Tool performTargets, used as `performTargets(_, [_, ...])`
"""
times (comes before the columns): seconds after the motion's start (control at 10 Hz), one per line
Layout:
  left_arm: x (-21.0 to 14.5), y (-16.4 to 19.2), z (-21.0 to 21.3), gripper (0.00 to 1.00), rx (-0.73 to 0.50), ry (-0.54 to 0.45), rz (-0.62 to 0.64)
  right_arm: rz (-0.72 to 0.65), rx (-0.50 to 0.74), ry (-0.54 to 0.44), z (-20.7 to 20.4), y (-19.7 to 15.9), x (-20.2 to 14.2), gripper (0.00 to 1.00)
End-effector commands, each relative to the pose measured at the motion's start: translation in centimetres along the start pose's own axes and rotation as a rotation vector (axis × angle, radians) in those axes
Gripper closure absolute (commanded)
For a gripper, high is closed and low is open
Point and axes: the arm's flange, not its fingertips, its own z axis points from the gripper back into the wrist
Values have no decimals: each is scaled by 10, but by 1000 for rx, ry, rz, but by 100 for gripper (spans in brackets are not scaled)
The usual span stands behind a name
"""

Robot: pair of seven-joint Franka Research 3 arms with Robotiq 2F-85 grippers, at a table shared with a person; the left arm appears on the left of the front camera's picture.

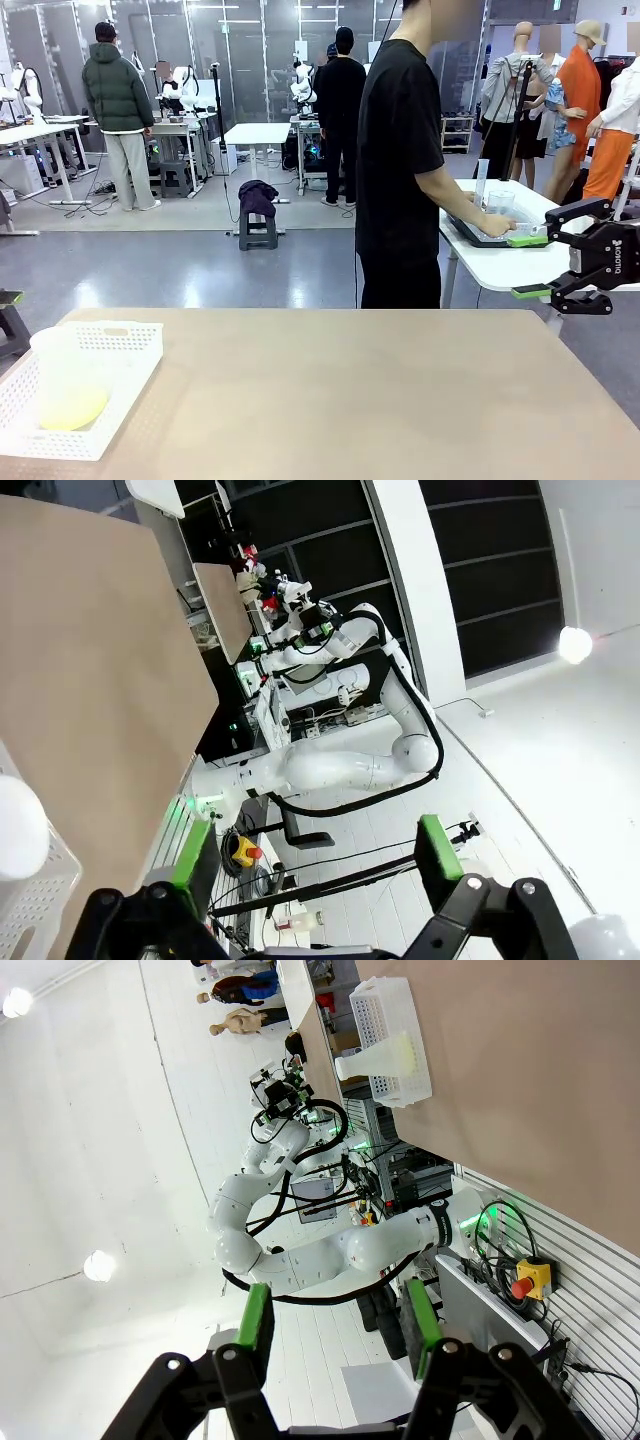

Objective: Prepare the solutions needed for the experiment.
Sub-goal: When the human places the Big flask in the center of the table, pick up the Big flask and place it in the left Organizing basket.

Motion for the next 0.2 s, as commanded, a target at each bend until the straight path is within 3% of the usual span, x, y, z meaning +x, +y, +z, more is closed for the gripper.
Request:
performTargets(0.0, [3,0,1,0,7,0,-21,-1,-4,5,2,2,0,34])
performTargets(0.1, [3,0,1,0,7,0,-21,-1,-4,5,2,2,0,34])
